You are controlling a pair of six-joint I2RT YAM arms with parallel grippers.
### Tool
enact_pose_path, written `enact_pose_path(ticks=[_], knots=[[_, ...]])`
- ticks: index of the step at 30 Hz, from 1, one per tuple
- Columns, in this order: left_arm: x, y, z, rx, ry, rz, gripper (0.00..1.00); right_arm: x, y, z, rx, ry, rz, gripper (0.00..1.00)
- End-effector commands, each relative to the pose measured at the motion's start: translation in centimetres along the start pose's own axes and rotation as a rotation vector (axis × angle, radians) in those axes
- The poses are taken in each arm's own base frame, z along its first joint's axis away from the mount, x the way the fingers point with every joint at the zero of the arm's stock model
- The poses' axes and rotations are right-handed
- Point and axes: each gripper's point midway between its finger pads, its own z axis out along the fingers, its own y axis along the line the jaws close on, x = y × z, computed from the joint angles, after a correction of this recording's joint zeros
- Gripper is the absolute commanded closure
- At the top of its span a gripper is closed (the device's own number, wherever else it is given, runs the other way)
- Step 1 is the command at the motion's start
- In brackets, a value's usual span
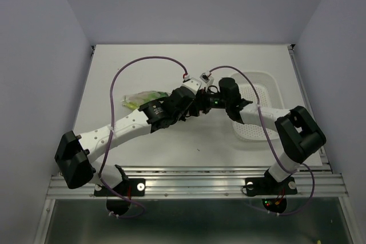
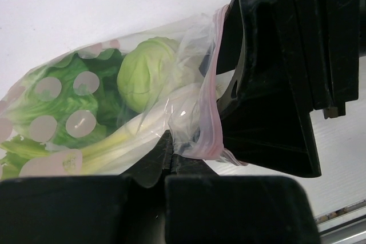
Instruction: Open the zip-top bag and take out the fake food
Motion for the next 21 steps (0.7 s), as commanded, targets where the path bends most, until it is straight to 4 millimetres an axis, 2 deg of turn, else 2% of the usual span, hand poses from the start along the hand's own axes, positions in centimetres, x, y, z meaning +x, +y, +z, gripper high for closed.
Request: enact_pose_path(ticks=[1,7,11,12,17,18,20,21], knots=[[-2.9,-1.2,-1.2,0.070,-0.096,-0.046,1.00,0.8,1.8,0.7,-0.081,0.018,-0.045,0.07],[-3.0,-1.7,-1.1,0.086,-0.092,-0.051,1.00,1.7,1.3,0.6,-0.044,0.030,-0.010,0.08],[-3.2,-1.7,-1.2,0.083,-0.098,-0.056,1.00,2.3,1.1,0.9,-0.033,0.042,0.015,0.16],[-3.1,-1.7,-1.2,0.085,-0.097,-0.055,1.00,2.3,1.0,0.9,-0.027,0.040,0.016,0.22],[-3.0,-1.7,-1.3,0.082,-0.098,-0.054,1.00,1.3,1.0,0.6,0.002,-0.002,0.000,0.31],[-3.0,-1.6,-1.3,0.077,-0.097,-0.056,1.00,1.0,1.2,0.5,0.005,-0.011,-0.003,0.38],[-2.9,-1.6,-1.3,0.076,-0.095,-0.059,1.00,0.8,1.1,0.5,0.017,-0.024,0.005,0.45],[-2.9,-1.5,-1.4,0.074,-0.096,-0.062,1.00,0.6,1.2,0.4,0.019,-0.029,0.002,0.51]])
